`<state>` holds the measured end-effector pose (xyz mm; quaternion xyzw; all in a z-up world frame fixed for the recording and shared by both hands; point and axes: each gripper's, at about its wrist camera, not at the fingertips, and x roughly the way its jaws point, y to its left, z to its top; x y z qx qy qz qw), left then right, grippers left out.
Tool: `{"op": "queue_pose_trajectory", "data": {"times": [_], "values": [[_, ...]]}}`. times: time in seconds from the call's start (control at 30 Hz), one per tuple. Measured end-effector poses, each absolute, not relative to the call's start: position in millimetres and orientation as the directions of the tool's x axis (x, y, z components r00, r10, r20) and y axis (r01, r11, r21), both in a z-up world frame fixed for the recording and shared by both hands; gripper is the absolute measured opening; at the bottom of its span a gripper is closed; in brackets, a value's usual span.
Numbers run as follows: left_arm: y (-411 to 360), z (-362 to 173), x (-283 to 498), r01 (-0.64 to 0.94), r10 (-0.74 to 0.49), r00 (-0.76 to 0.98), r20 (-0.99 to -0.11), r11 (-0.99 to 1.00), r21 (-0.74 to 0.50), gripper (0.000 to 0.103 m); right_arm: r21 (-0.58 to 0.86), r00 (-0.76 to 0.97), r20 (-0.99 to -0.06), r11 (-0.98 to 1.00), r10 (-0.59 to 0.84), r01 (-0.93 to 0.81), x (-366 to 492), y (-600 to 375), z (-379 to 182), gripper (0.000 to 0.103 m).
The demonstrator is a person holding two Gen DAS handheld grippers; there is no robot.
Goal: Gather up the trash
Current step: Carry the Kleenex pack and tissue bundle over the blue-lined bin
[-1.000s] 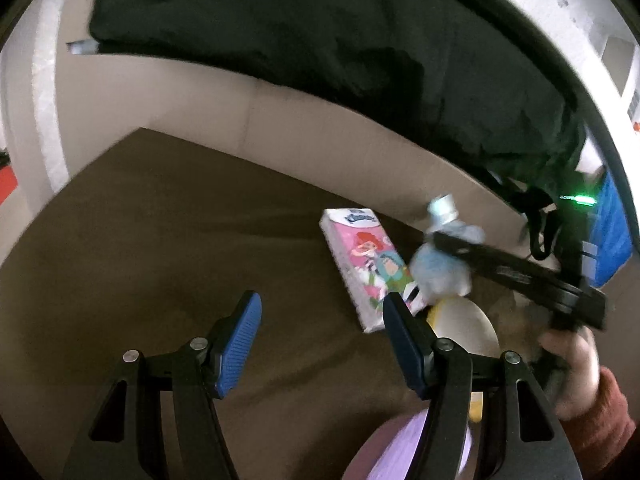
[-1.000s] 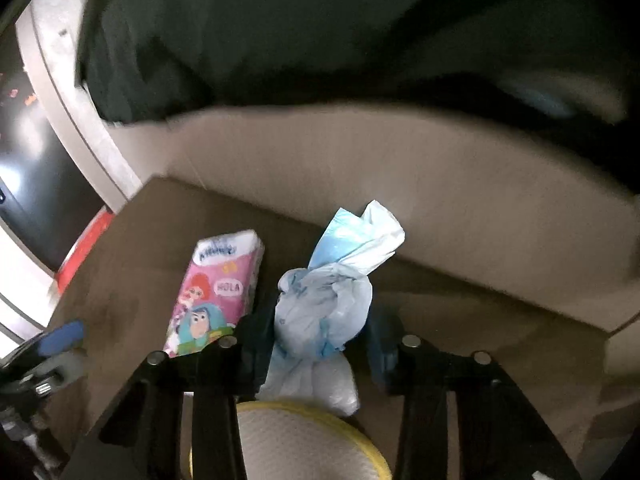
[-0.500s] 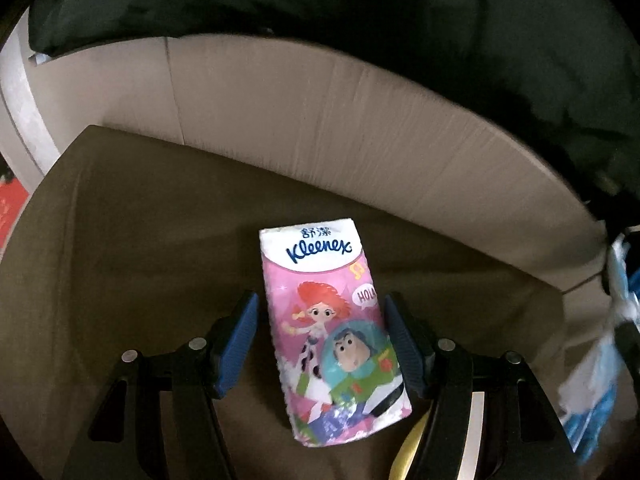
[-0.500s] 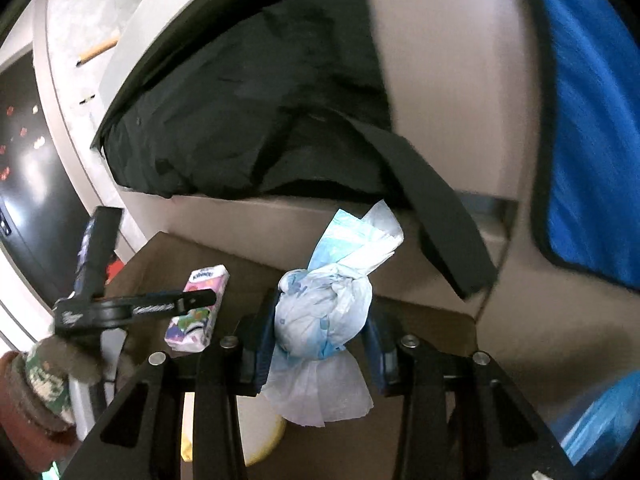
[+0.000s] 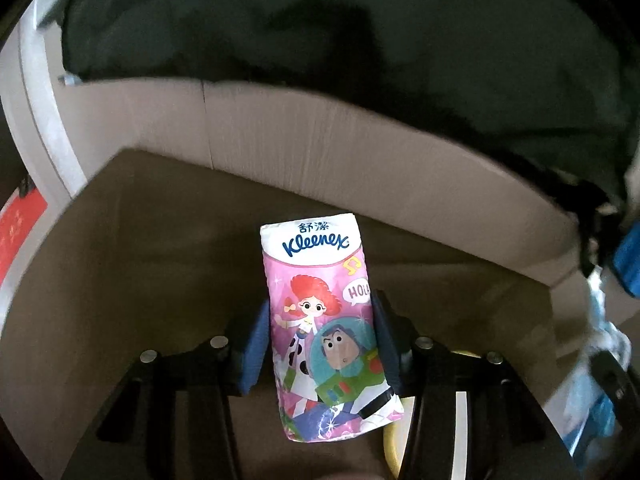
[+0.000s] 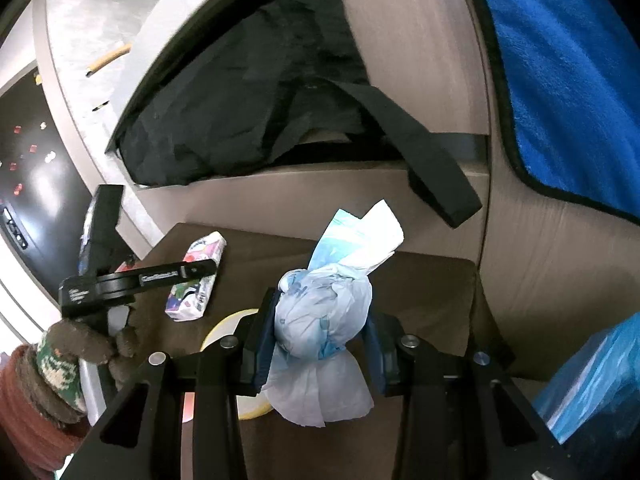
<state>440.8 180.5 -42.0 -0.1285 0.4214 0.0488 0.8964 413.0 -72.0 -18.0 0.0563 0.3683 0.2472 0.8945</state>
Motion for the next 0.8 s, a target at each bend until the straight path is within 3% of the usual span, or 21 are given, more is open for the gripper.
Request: {"op": "queue_pose_trajectory", "data": {"times": [0.4,0.8], "values": [[152,32,295,-0.067,-0.044,0.818,-0.573,0.983,-0.171,0.049,0.247,0.622,-0.589,0.847,0.516,-0.470,346,-55,11,0.036],[163,40,206,-0.050,-0.067,0.869,-0.491,0.974,-0.220,0.049,0.183,0.637,-0.562,0.831,0.527,-0.526,278,-53,34,0.036]]}}
